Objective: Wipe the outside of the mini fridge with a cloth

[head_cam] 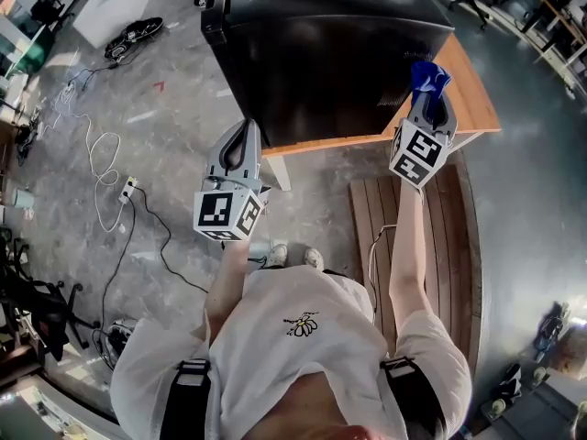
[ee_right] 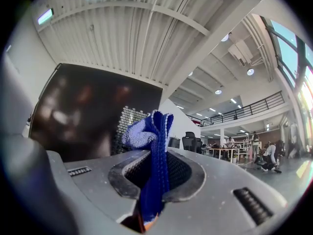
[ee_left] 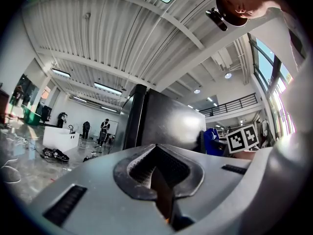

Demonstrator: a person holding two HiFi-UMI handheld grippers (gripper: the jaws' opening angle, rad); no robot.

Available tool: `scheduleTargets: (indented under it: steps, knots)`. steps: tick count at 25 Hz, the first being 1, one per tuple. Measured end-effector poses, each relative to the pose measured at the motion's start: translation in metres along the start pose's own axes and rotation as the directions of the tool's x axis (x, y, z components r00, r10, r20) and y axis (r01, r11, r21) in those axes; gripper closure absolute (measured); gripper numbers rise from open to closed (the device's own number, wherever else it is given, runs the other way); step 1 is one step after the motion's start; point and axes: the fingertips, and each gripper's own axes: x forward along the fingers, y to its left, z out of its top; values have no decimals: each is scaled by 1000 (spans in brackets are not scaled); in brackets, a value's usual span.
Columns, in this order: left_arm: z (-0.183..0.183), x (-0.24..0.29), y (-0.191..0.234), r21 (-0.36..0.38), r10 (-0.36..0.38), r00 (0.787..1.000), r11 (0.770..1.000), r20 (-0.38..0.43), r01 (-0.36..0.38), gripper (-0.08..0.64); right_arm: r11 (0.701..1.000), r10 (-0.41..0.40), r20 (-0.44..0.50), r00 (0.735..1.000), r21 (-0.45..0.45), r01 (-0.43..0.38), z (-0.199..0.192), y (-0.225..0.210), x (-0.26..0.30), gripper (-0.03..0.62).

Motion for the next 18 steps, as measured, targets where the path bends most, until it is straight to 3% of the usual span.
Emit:
scheduleTargets:
  steps: [3, 6, 10, 14, 18]
  knots:
    - [-1, -4, 5, -2, 11, 1000, 1000, -2, -11, 555, 997, 74, 36, 997, -16, -73, 11, 30, -27, 531]
    - [-1, -5, 10, -3, 16, 1000, 1000, 0, -16, 555, 979, 205, 64, 977, 8, -206, 20, 81, -52, 531]
    - [1, -11, 21, 0, 33, 999, 999, 2, -33, 555, 919, 378, 95, 921, 81, -386, 30, 162, -79, 531]
    - [1, -18, 36, 6, 60, 998, 998, 0, -60, 555, 859, 480, 101, 871, 147, -491, 33, 232, -92, 531]
    - [3, -30, 62, 3, 113, 994, 994, 2, -113, 555, 796, 576, 112, 810, 151, -586, 38, 295, -103, 531]
